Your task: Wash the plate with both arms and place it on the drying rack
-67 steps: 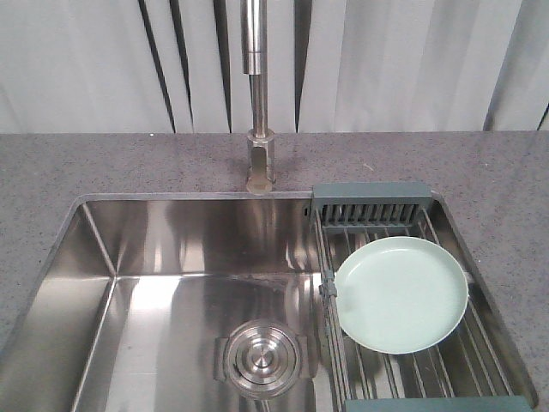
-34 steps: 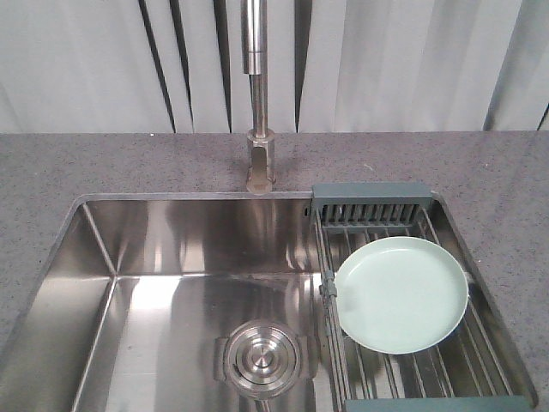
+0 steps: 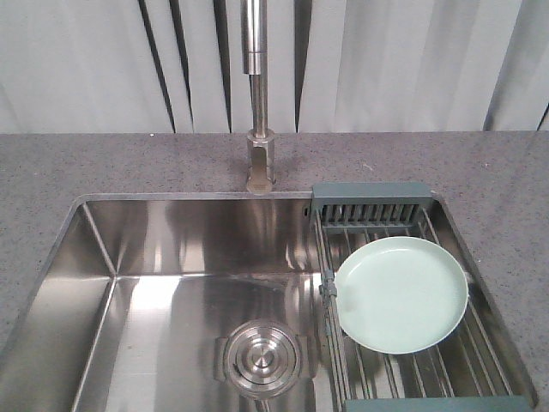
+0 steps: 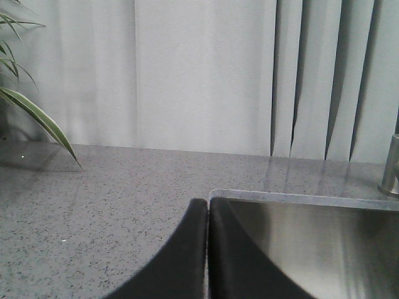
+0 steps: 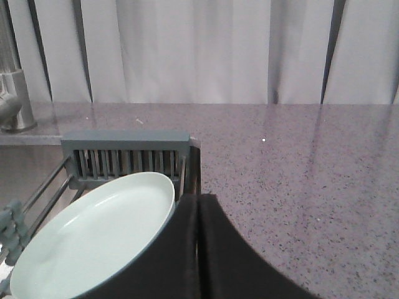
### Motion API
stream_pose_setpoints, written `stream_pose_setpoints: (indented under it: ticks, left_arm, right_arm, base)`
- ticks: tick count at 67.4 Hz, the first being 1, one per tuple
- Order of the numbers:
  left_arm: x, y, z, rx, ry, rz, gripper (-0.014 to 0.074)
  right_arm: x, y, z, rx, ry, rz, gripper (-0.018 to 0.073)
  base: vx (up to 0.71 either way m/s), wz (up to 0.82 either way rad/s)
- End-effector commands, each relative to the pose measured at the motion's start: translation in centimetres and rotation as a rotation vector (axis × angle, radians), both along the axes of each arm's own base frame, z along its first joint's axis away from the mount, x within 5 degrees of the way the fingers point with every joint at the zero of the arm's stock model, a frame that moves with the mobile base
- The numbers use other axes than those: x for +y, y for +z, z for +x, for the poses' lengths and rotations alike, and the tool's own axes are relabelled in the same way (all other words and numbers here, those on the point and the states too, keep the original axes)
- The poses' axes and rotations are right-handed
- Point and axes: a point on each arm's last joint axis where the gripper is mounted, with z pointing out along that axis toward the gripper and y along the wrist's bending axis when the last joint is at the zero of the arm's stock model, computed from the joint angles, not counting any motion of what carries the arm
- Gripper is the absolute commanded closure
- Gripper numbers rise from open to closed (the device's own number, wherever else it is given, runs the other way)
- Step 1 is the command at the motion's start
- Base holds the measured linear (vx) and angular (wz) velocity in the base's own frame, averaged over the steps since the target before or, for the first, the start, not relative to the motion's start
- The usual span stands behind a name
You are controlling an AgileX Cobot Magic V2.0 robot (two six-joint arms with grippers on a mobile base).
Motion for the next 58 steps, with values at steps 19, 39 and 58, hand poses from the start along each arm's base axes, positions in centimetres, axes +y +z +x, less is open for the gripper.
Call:
stream_pose_setpoints:
  ticks: [19,39,58]
  left_arm:
    - [-0.01,1.58,-0.34,-0.114,0.001,0.007,0.0603]
    - [-0.01,1.58,-0.34,-0.114,0.001,0.007,0.0603]
    - [-0.01,1.58,-0.34,-0.114,0.001,0.007,0.0603]
  right_arm:
    - [-0.05,1.13,-0.04,-0.132,-0.005,-0.018,0.0564]
    - [-0.05,1.13,-0.04,-0.132,-0.005,-0.018,0.0564]
    - [-0.05,1.13,-0.04,-0.132,-0.005,-0.018,0.0564]
  base:
    - [0.00,0.00]
    - [0.00,0.00]
    - [0.00,0.00]
